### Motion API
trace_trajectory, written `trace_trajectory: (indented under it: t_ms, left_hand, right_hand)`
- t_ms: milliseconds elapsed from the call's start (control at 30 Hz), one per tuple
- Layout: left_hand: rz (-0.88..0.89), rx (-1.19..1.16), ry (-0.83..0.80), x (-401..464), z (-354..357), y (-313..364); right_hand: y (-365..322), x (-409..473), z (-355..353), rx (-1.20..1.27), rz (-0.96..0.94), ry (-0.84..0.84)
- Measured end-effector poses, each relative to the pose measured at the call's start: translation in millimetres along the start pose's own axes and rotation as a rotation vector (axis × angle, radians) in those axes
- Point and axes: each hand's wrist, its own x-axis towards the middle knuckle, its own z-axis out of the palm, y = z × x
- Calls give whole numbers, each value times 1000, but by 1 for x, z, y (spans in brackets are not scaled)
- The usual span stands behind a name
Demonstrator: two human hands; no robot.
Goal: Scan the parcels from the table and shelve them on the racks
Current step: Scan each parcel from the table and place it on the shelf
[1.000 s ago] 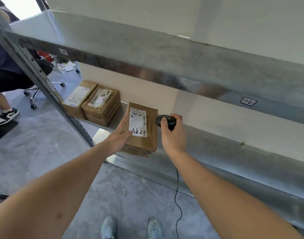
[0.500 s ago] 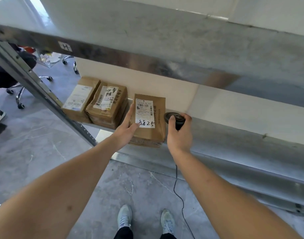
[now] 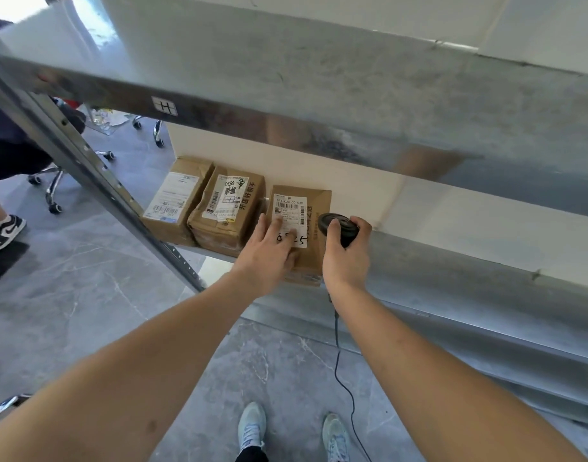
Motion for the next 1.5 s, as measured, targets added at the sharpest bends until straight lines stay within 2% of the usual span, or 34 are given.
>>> trace_trajectory:
  t_ms: [100, 167, 500, 800, 1067, 1500]
  left_hand:
    - [43, 189, -14, 5, -2, -4]
    - [45, 230, -17, 7, -5, -7]
    - [1, 197, -45, 9, -7, -22]
    - [52, 231, -33, 14, -28, -18]
    - [202, 164, -17, 2, -62, 30]
    - [589, 161, 15, -38, -60, 162]
  right_hand:
    - [-2, 1, 8, -1, -13, 7]
    - [-3, 2, 12, -7, -25, 8]
    - [-10, 4, 28, -54, -40, -24]
    - [-14, -2, 18, -120, -60, 8]
    - [-13, -27, -32, -74, -64, 121]
    - [3, -102, -174, 17, -3, 475]
